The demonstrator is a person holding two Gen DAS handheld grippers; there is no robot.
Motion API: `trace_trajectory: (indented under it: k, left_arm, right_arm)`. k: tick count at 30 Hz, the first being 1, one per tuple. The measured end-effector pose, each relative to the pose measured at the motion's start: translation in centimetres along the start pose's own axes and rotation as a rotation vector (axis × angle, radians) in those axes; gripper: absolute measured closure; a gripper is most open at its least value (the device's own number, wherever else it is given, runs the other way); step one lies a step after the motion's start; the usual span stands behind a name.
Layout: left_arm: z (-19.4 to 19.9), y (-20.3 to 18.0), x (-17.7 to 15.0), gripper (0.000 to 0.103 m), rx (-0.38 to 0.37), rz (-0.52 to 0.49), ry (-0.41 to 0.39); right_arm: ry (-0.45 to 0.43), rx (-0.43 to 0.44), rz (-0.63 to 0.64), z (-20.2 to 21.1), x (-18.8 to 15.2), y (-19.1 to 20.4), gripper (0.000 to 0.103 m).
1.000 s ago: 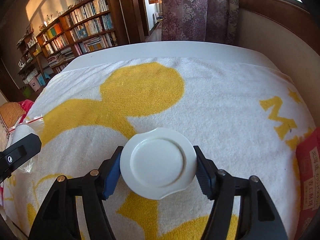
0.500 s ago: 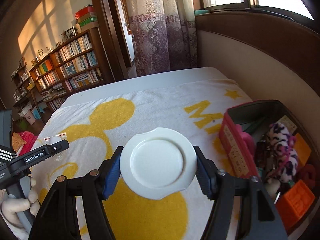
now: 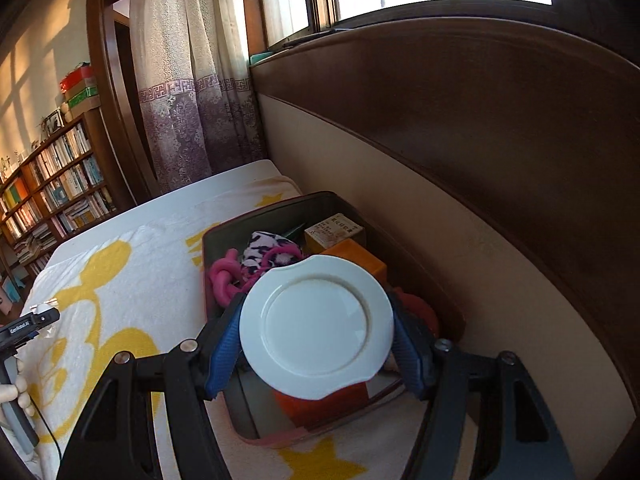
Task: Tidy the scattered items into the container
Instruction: 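Carry the white lid into the tin and open the right gripper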
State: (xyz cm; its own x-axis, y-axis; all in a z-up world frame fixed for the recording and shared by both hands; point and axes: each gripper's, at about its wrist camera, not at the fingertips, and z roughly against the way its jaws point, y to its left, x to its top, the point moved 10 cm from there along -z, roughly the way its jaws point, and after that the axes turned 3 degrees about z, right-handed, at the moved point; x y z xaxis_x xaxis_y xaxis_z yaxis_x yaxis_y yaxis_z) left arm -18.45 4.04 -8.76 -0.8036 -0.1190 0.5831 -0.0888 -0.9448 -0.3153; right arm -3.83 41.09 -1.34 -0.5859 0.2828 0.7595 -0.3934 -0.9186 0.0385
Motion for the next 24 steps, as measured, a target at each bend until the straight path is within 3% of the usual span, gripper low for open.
trace_trajectory:
  k: [6,12,19,24]
  left_arm:
    - [-0.1,-0.2,-0.2,0.051,-0.003,-0.01,0.005]
    - [-0.1,-0.4,-0.3,0.051,-0.008,-0.017,0.008]
    - [0.7,-2.0,-0.6,0.051,-0.027,-0.053,-0.006]
    - [1.1,-5.3,-1.7,0.051,-0.104,-0.095,0.031]
  right_arm:
    - [0.083,0.015,0.055,-4.7,-1.2,1.5,0.033]
    - [0.112,-0.002,0.069,-6.6,-1.3,1.4,0.032]
    - [0.017,-0.01,0.075,-3.3,-1.5,0.1,0.031]
    - [-0.057,-0.021,0.071,0.2,-2.1,-1.3,0.029]
